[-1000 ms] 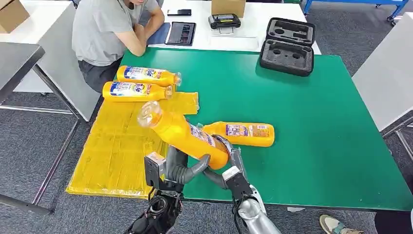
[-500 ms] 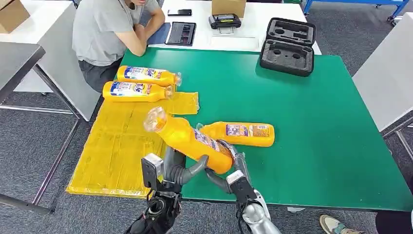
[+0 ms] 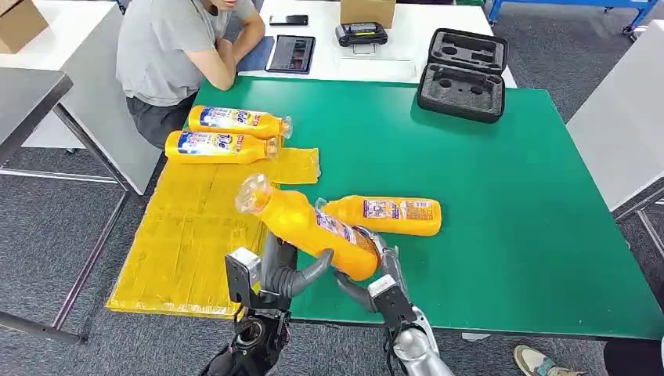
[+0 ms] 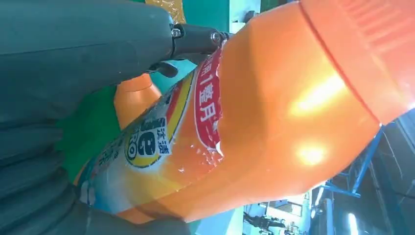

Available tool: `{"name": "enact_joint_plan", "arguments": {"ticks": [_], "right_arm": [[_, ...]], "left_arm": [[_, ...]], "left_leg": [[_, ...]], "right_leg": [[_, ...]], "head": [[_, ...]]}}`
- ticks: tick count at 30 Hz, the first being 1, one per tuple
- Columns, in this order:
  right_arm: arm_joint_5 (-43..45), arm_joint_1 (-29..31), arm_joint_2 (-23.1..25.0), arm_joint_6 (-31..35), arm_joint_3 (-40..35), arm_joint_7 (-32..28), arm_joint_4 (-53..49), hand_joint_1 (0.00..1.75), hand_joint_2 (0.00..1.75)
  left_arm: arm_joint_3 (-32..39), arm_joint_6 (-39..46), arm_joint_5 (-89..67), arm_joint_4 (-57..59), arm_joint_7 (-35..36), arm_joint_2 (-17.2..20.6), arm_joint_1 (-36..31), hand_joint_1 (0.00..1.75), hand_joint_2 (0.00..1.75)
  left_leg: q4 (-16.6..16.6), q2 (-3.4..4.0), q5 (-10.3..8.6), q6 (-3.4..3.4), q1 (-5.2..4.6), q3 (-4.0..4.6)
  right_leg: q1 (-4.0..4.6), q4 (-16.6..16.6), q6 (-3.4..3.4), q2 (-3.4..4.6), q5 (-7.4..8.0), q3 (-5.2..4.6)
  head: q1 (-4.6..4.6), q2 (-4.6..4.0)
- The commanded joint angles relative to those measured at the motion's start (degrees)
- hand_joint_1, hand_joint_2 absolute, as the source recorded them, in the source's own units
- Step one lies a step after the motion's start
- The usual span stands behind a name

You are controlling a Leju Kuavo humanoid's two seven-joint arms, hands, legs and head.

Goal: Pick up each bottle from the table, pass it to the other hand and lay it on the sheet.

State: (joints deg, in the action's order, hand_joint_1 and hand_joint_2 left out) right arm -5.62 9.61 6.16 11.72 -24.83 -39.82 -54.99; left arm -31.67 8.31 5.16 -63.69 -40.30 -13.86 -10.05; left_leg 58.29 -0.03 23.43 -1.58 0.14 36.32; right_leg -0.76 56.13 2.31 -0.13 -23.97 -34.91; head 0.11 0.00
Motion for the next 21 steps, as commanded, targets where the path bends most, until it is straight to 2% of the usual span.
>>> {"name": "enact_joint_plan", "arguments": {"ticks": [1,5,6,7,11,17,19,20,21], "right_arm": [[0.08,0.44,-0.72,-0.07,1.73,-0.18,-0.42,1.75,1.75],[0.15,0.4,-0.76,-0.18,1.85,-0.18,-0.31,1.75,1.75],[0.15,0.4,-0.76,-0.18,1.85,-0.18,-0.31,1.75,1.75],[0.15,0.4,-0.76,-0.18,1.85,-0.18,-0.31,1.75,1.75],[0.15,0.4,-0.76,-0.18,1.85,-0.18,-0.31,1.75,1.75],[-0.03,0.36,-0.36,-0.48,1.86,-0.18,-0.06,1.75,1.75],[-0.21,0.46,-0.17,-0.65,1.81,-0.18,0.34,1.75,1.75],[-0.24,0.4,-0.16,-0.66,1.83,-0.18,0.4,1.75,1.75],[-0.24,0.4,-0.16,-0.66,1.83,-0.18,0.4,1.75,1.75]], "left_arm": [[0.36,-0.44,0.04,0.1,0.3,2.22,-0.69,0.0,1.75],[0.34,-0.58,0.11,0.13,0.3,2.22,-0.7,0.0,1.75],[0.34,-0.58,0.11,0.13,0.3,2.22,-0.7,0.0,1.75],[0.34,-0.58,0.11,0.13,0.3,2.22,-0.7,0.0,1.75],[0.34,-0.58,0.11,0.13,0.3,2.22,-0.7,0.0,1.75],[0.09,-1.1,0.27,1.21,0.3,2.07,-1.21,0.0,1.75],[0.12,-0.98,0.32,1.73,0.3,1.98,-1.36,0.0,1.75],[0.15,-1.02,0.4,1.74,0.3,1.93,-1.4,1.01,1.75],[0.15,-1.02,0.4,1.74,0.3,1.93,-1.4,1.45,1.75]], "left_leg": [[-0.07,0.05,0.14,0.09,0.02,-0.38],[-0.06,0.02,0.04,0.04,-0.01,-0.16],[-0.09,0.05,0.2,0.11,0.02,-0.55],[-0.07,0.05,0.08,0.06,0.0,-0.26],[-0.06,0.03,0.04,0.04,0.0,-0.16],[-0.08,0.05,0.19,0.12,0.02,-0.52],[-0.05,0.02,0.04,0.04,0.0,-0.14],[-0.06,0.04,0.11,0.08,0.02,-0.32],[-0.05,0.02,0.05,0.05,0.01,-0.16]], "right_leg": [[0.02,-0.06,-0.1,0.05,-0.12,0.36],[0.0,-0.05,-0.05,0.02,-0.04,0.15],[0.03,-0.08,-0.14,0.06,-0.18,0.52],[0.01,-0.05,-0.07,0.05,-0.07,0.23],[0.0,-0.04,-0.05,0.03,-0.04,0.14],[0.03,-0.07,-0.14,0.06,-0.18,0.49],[0.01,-0.04,-0.05,0.02,-0.03,0.13],[0.03,-0.05,-0.09,0.05,-0.1,0.3],[0.01,-0.05,-0.06,0.02,-0.04,0.15]], "head": [[0.0,0.0],[0.0,0.0],[0.0,0.0],[0.0,0.0],[0.0,0.0],[0.0,0.0],[0.0,0.0],[0.0,0.0],[0.0,0.0]]}}
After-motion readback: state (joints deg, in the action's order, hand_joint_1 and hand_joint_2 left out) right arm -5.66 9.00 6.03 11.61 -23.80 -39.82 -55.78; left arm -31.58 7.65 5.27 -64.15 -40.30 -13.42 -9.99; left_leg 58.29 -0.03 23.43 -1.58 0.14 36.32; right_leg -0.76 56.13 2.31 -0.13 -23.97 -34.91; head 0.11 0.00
